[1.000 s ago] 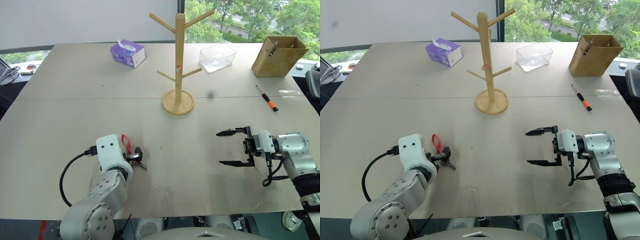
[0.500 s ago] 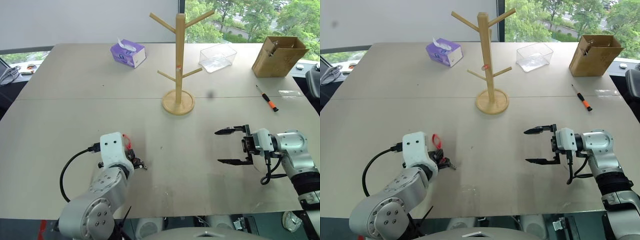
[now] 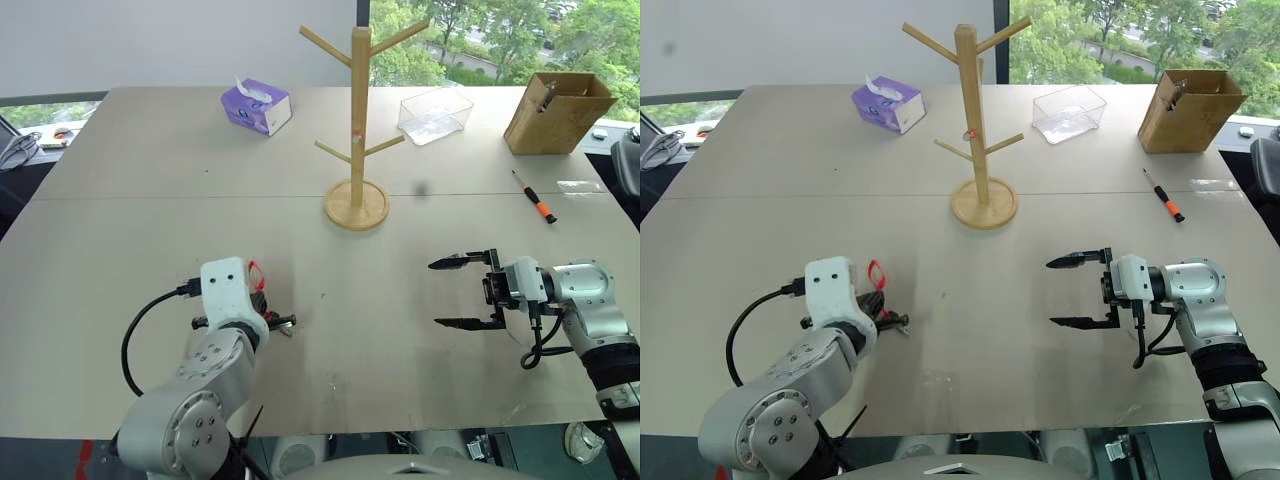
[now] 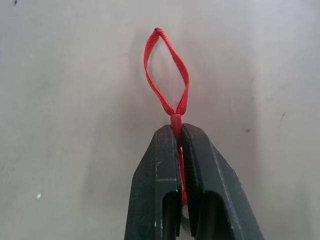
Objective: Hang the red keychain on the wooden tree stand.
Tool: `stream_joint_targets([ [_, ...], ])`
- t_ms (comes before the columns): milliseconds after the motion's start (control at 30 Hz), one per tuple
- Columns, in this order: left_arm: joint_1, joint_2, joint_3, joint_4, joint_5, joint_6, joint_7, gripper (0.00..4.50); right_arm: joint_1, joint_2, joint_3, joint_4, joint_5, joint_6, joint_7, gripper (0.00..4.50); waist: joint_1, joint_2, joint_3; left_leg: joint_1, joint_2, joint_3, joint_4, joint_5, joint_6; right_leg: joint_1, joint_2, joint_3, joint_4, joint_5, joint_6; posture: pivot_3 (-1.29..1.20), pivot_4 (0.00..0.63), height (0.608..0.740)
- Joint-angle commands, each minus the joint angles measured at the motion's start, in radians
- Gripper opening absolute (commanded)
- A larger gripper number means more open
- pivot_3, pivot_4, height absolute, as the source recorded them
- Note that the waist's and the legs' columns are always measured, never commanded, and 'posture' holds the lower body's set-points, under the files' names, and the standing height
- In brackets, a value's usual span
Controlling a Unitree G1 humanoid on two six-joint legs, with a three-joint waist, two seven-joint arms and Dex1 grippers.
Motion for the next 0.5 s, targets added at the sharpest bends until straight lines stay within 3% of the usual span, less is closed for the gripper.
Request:
stream_joint_targets([
  [33, 0.054, 0.098, -0.024, -0.030, -0.026, -0.292, -0.105, 0.04, 0.011, -0.044, -0.058, -0.119, 0.086, 0.114, 0.009, 4.50, 0.000, 0.000, 0.000, 0.000, 0.000, 0.000, 0.000, 0.000, 0.000, 0.000, 0.000, 0.001, 0.000, 0.000, 0.000, 0.00, 0.150, 0.740],
  [267, 0.094, 0.289, -0.151, -0.008, 0.048, -0.803, -0.402, 0.04, -0.019, -0.137, -0.192, -0.404, 0.320, 0.536, -0.203, 4.50, 0.003, 0.000, 0.000, -0.001, 0.000, 0.000, 0.000, -0.002, 0.003, 0.000, -0.004, 0.002, -0.001, -0.001, -0.006, 0.00, 0.150, 0.740],
  [367, 0.006, 0.311, -0.195, 0.131, 0.071, -1.024, -0.533, 0.04, -0.132, -0.190, -0.256, -0.500, 0.465, 0.766, -0.354, 4.50, 0.003, 0.001, 0.000, -0.001, 0.000, 0.000, 0.000, -0.003, 0.004, 0.000, -0.004, 0.002, -0.001, -0.001, -0.006, 0.00, 0.150, 0.740],
  [500, -0.057, 0.302, -0.262, 0.254, 0.122, -1.183, -0.594, 0.04, -0.217, -0.215, -0.295, -0.540, 0.541, 0.911, -0.438, 4.50, 0.003, -0.003, -0.002, -0.001, 0.000, 0.000, -0.001, -0.003, 0.005, 0.000, -0.003, 0.002, -0.001, 0.000, -0.006, 0.00, 0.150, 0.740],
])
